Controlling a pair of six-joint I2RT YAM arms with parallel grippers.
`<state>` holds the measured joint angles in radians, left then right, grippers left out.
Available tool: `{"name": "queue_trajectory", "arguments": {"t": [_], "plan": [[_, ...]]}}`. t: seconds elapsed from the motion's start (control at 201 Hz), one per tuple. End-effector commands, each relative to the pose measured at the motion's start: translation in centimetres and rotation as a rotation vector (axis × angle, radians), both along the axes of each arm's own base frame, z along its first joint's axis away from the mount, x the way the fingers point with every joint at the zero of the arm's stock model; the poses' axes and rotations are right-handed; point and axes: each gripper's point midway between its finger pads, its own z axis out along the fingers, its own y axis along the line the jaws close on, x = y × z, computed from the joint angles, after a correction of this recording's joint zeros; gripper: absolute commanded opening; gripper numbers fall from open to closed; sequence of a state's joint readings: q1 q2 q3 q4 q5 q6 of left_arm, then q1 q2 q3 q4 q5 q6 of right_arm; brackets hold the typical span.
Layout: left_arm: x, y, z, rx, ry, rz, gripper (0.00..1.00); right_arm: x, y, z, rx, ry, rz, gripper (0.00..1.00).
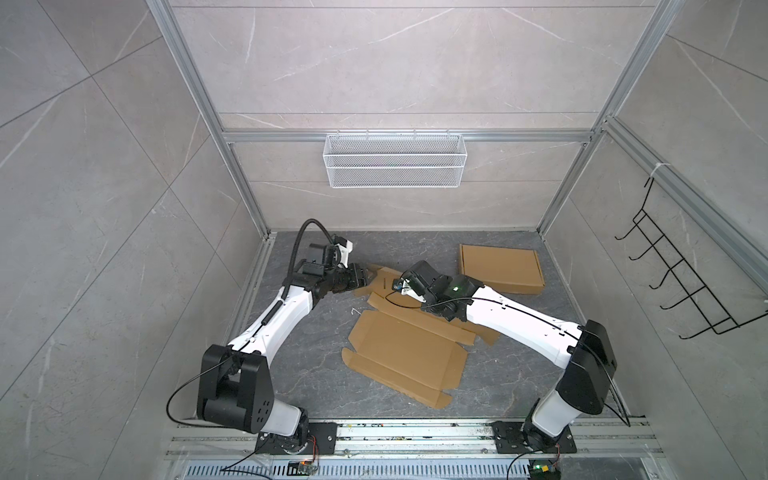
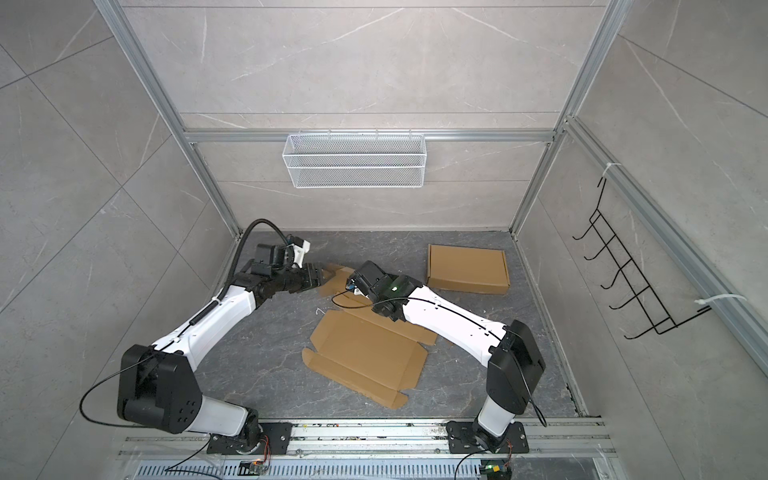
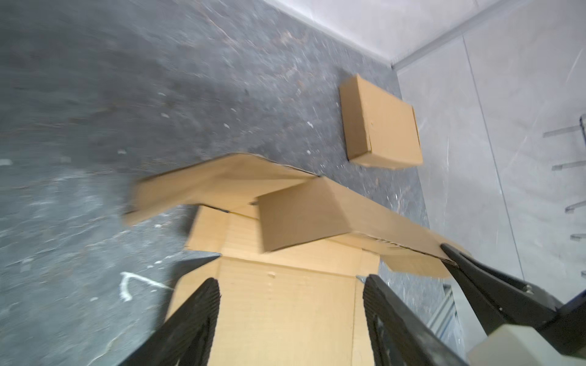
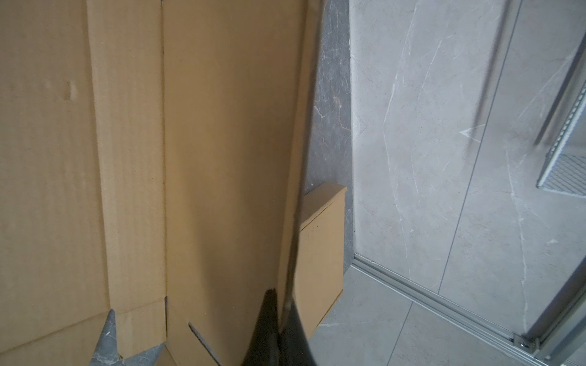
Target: Fold the paper box
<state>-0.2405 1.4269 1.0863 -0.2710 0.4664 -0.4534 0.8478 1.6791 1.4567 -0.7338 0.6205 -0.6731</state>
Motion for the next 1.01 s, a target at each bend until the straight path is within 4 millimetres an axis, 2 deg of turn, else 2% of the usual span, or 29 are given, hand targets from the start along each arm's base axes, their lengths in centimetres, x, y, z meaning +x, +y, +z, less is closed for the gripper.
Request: {"name": "queue_trajectory", "arguments": {"t": [0.0,0.09,0.214,0.368,0.493,0.752,1.005], "plan": [[0.0,1.2,2.3,-0.043,-0.1,0.03,0.74,0.2,0.0,-0.8,0.001,0.028,0.002,0.0],[-0.5,2.2,-0.4,-0.034,-0.077,0.076,0.73,0.8,-0.2,-0.8,0.005,0.032,-0.007,0.0],[-1.0,2.3,-4.8,-0.031,-0.022,0.113,0.7,1.5,-0.2,-1.0,0.005,0.045,-0.007,0.0],[-0.8,0.2,-8.5,0.08,-0.015,0.092,0.7,1.9,-0.1,-0.9,0.009,0.047,-0.004,0.0],[0.0,-0.6,-10.2,0.134,-0.028,0.092,0.7,2.0,-0.2,-0.8,0.012,0.044,-0.006,0.0],[1.7,-0.5,-13.2,0.23,-0.022,0.074,0.71,2.0,-0.1,-0.9,0.021,0.04,0.0,0.0],[2.7,-2.5,-13.7,0.186,-0.03,0.024,0.69,1.9,-0.3,-1.0,0.019,0.039,-0.008,0.0]]}}
